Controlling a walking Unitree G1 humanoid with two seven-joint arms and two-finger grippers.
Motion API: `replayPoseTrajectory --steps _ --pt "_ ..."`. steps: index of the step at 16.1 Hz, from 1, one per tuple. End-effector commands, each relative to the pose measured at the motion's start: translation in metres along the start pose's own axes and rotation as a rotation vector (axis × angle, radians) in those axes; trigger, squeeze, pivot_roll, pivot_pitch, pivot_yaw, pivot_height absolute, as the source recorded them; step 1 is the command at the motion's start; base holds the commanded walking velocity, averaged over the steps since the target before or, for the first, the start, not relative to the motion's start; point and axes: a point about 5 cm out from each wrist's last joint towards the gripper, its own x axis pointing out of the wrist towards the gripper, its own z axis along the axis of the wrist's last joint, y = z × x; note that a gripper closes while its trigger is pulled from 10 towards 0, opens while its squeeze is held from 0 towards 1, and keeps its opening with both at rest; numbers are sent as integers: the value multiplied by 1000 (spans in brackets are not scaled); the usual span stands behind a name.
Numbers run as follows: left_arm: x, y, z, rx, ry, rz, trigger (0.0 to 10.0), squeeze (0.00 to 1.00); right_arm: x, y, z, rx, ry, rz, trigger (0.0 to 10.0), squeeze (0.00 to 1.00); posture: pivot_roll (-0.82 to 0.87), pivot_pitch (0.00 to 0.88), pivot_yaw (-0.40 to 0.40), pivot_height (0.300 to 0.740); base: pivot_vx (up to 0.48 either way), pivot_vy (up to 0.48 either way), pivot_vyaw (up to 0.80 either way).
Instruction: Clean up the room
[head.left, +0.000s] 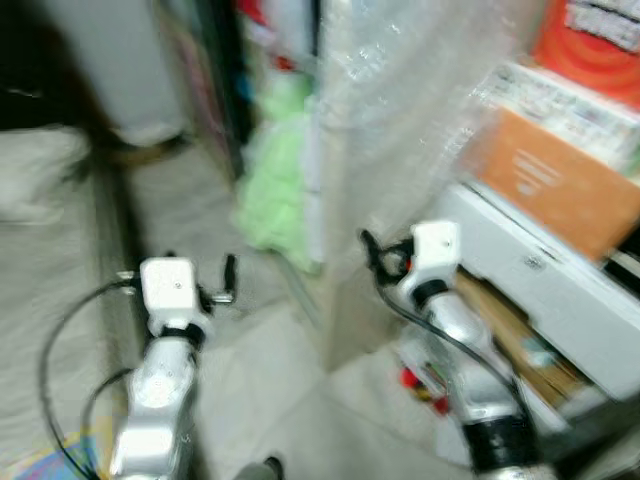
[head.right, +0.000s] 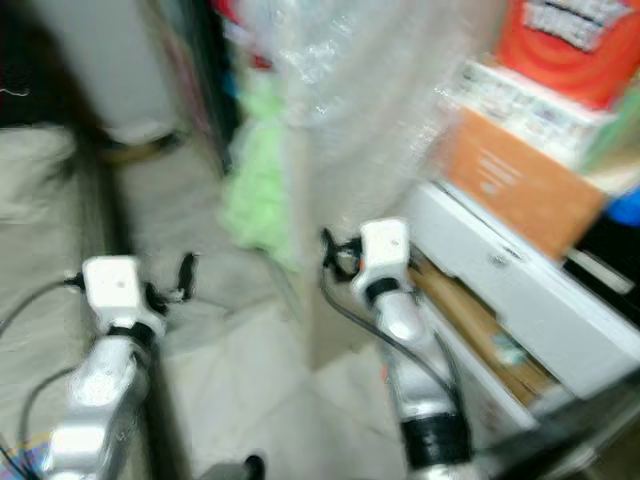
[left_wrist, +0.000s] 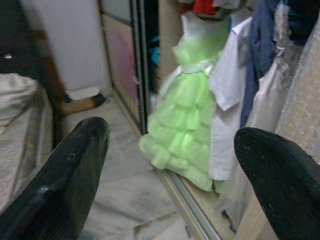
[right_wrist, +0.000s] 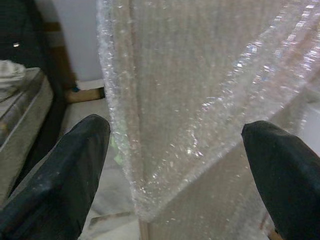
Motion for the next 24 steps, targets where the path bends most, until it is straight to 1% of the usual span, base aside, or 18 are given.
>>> replayPoseTrajectory --steps 1,2,3,6,10,11,12,16,24 --pt "-1 5 2 13 0 5 10000 0 3 5 6 14 -19 3 10000 0 -62 0 -12 740 0 0 800" --pt "-1 8 4 8 1 10 10000 0 2 7 7 18 -20 4 10000 0 -62 0 -11 740 0 0 800" --pt "-2 8 8 10 -20 0 10000 0 -1 8 6 20 -18 4 10000 0 -62 0 -11 740 0 0 800" --pt "0 7 8 18 -20 -4 10000 0 -3 4 2 26 -4 -15 10000 0 -64 0 -5 740 0 0 800" --pt "5 3 11 22 -16 -12 10000 0 -4 5 2 29 -1 -22 10000 0 -68 0 1 740 0 0 800" --pt "5 2 10 -6 -2 -23 10000 0 -5 5 3 36 -1 -26 10000 0 -71 3 1 740 0 0 800" --pt "5 3 10 3 -5 -19 10000 0 -5 5 3 39 0 -27 10000 0 -71 3 1 740 0 0 800" --pt "6 2 13 -2 -11 -11 10000 0 -2 6 4 40 2 -16 10000 0 -59 17 -12 740 0 0 800" --pt "11 3 15 -3 -16 -9 10000 0 4 8 6 37 -1 -6 10000 0 -59 5 -15 740 0 0 800"
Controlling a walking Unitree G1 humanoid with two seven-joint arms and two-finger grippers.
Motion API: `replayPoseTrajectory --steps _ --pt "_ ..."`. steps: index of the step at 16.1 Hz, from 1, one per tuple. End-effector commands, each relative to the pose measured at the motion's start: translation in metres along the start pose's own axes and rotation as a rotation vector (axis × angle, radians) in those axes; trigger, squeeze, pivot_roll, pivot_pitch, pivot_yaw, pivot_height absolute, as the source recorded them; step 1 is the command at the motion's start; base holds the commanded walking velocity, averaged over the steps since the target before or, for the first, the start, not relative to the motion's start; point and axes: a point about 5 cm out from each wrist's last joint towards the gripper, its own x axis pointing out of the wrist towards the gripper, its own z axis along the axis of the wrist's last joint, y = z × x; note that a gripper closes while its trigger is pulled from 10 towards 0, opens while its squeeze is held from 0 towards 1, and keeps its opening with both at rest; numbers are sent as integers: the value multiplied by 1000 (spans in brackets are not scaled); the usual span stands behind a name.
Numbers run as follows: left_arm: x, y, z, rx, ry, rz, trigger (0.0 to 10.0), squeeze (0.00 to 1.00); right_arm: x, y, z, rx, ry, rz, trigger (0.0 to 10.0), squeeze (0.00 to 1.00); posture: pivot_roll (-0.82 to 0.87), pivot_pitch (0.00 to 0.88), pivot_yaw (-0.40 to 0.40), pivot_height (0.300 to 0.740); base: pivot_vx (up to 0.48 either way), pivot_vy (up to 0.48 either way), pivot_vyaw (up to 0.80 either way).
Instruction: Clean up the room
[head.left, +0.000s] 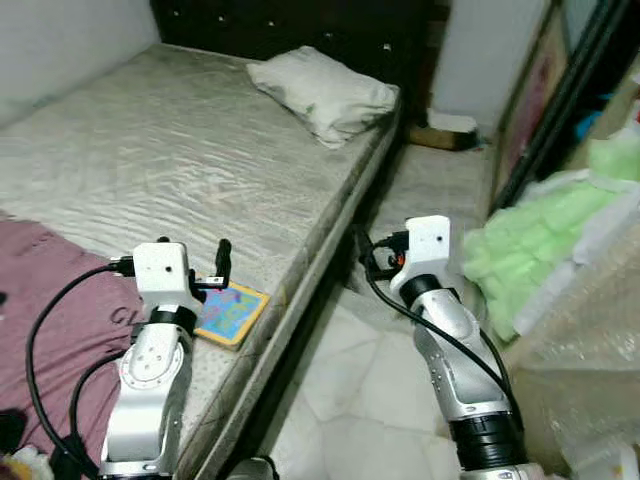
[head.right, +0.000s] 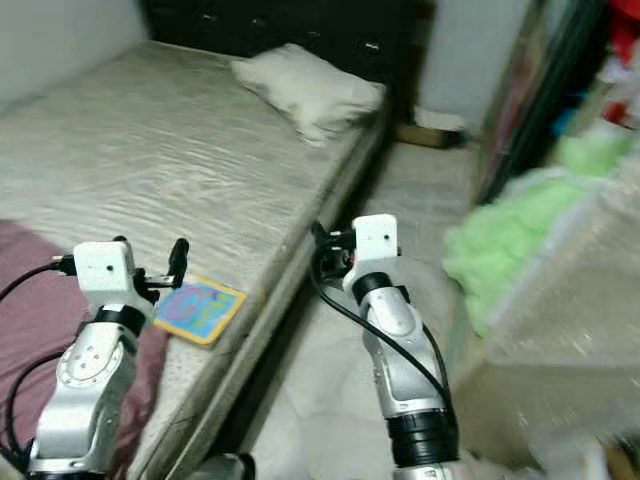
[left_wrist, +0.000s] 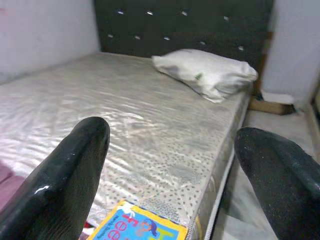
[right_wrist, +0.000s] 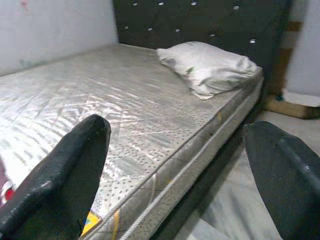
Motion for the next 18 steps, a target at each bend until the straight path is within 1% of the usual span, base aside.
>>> replayPoseTrajectory --steps 1,10,15,17,18 --pt "2 -2 1 6 -1 -11 10000 0 2 -3 1 3 -3 -10 10000 0 -59 1 -15 740 0 0 800" --pt "8 -2 4 16 -16 -17 10000 0 8 -1 2 3 -16 0 10000 0 -59 0 -11 740 0 0 800" --pt "7 -3 3 16 -15 -20 10000 0 7 -1 1 5 -15 1 10000 0 -57 0 -13 740 0 0 800" --pt "7 -3 1 11 -7 -16 10000 0 7 -2 1 5 -17 -4 10000 0 -57 0 -12 740 0 0 800" --pt "7 -1 -2 8 13 -8 10000 0 7 -3 1 5 -18 -8 10000 0 -57 0 -12 740 0 0 800"
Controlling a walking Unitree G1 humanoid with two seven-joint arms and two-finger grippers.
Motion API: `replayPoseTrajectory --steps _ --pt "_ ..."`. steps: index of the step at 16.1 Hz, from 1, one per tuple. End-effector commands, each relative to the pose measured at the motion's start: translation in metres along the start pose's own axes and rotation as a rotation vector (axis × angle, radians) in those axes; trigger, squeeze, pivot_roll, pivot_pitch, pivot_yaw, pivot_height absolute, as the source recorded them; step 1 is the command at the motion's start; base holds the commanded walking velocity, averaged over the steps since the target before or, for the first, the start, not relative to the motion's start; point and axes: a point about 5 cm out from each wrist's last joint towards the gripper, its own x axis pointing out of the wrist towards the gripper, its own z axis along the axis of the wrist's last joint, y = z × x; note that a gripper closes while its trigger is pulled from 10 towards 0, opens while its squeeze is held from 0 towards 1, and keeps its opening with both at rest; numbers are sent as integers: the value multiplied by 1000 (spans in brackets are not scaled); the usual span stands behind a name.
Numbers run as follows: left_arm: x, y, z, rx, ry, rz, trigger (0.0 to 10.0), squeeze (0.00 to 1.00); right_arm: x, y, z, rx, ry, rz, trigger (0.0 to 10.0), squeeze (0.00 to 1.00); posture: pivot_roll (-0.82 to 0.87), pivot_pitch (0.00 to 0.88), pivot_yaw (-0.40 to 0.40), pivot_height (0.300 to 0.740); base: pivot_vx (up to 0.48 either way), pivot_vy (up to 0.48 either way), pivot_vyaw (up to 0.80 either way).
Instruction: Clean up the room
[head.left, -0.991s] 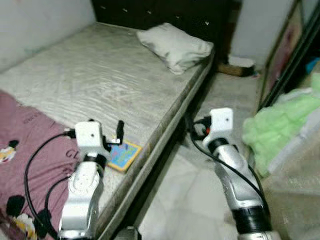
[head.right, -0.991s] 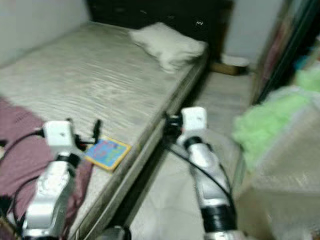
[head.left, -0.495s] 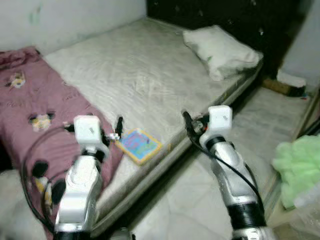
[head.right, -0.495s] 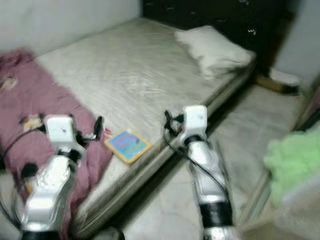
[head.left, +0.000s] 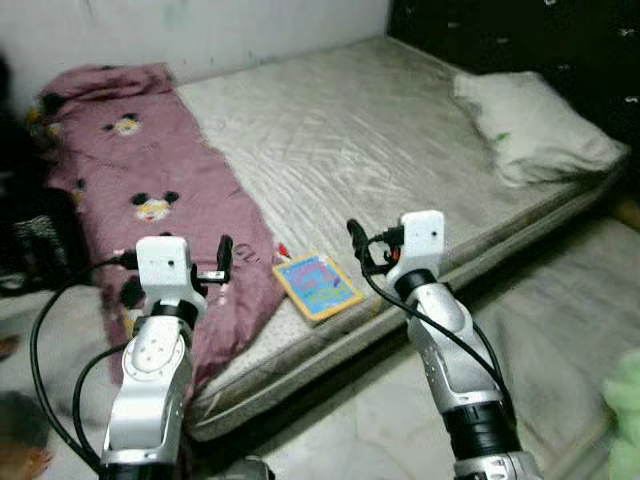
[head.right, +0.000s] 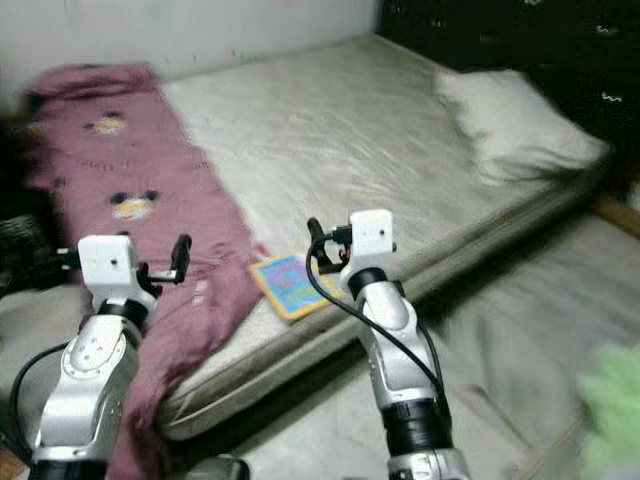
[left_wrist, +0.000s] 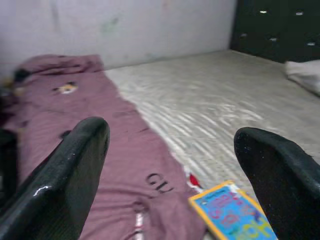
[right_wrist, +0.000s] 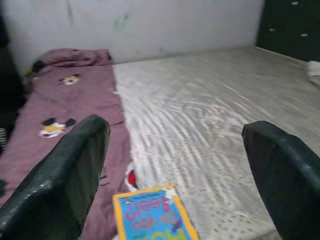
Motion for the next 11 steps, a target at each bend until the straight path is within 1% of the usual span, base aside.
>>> replayPoseTrajectory --steps 1,3,11 --pt "0 -2 -2 3 22 2 10000 0 -1 -7 1 -5 -5 -18 10000 0 -59 0 -12 740 0 0 800" --pt "0 0 -3 -18 27 14 10000 0 -1 -7 1 -7 -8 -22 10000 0 -60 0 -13 740 0 0 800" --pt "2 -1 -1 -20 16 16 10000 0 0 -10 3 9 -23 -36 10000 0 -66 0 -11 740 0 0 800"
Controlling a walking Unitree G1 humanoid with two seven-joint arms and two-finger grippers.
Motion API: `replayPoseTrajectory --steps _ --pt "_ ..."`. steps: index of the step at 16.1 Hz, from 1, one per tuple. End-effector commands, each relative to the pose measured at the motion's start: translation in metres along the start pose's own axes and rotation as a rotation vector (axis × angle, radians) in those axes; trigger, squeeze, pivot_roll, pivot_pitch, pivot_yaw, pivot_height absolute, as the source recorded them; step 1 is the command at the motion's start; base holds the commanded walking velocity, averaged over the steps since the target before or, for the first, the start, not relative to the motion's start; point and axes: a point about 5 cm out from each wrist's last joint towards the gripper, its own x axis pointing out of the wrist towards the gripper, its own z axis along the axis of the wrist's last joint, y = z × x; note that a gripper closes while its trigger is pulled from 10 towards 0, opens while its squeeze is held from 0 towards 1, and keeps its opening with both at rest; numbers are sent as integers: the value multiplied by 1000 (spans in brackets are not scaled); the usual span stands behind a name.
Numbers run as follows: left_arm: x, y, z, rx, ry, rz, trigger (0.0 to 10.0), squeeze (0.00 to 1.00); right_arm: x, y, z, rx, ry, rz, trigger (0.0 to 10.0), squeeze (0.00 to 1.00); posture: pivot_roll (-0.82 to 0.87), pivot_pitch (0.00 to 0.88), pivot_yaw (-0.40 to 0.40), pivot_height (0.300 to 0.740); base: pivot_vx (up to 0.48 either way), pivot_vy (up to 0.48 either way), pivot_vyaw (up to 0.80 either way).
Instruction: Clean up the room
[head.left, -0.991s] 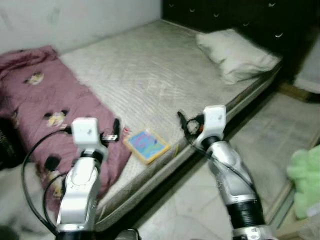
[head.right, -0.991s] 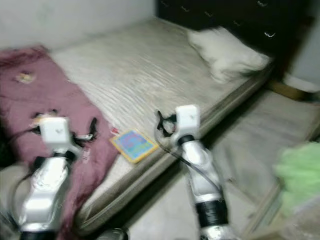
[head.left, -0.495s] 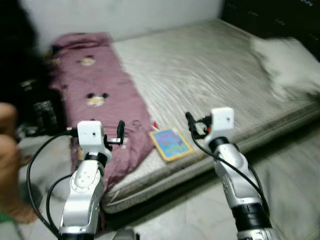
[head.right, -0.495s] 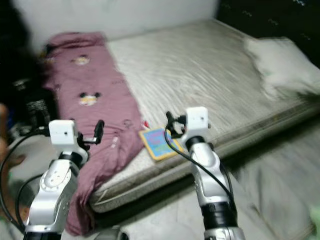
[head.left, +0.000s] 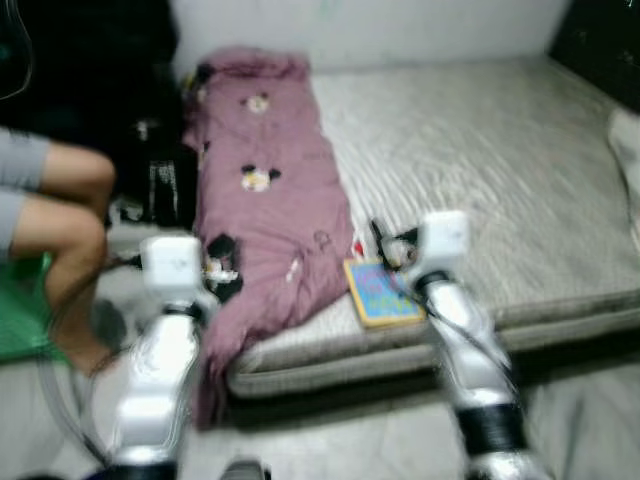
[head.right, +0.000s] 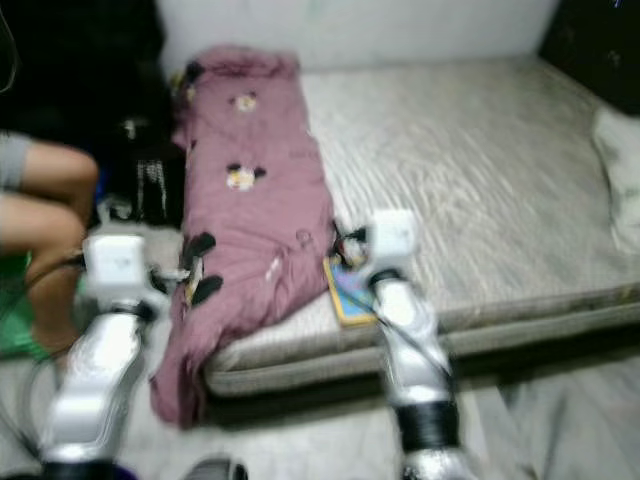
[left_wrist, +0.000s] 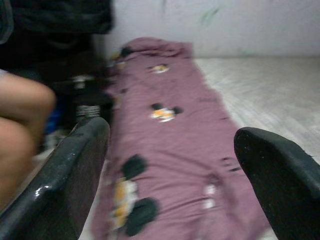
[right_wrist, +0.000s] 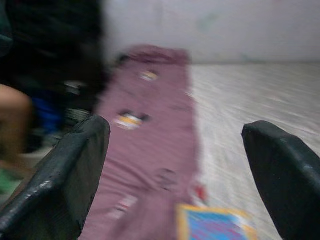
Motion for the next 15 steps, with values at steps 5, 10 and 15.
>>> replayPoseTrajectory --steps 5,10,15 --pt "1 -6 4 -35 -18 -31 10000 0 -3 -16 0 60 -3 -72 10000 0 -66 0 -11 740 0 0 160" --pt "0 -8 6 -47 -32 -60 10000 0 -3 -12 0 60 -5 -48 10000 0 -69 0 -7 740 0 0 0" --pt "-1 -9 7 -49 -36 -73 10000 0 -3 -14 -2 52 10 -69 10000 0 -67 0 -6 740 103 0 0"
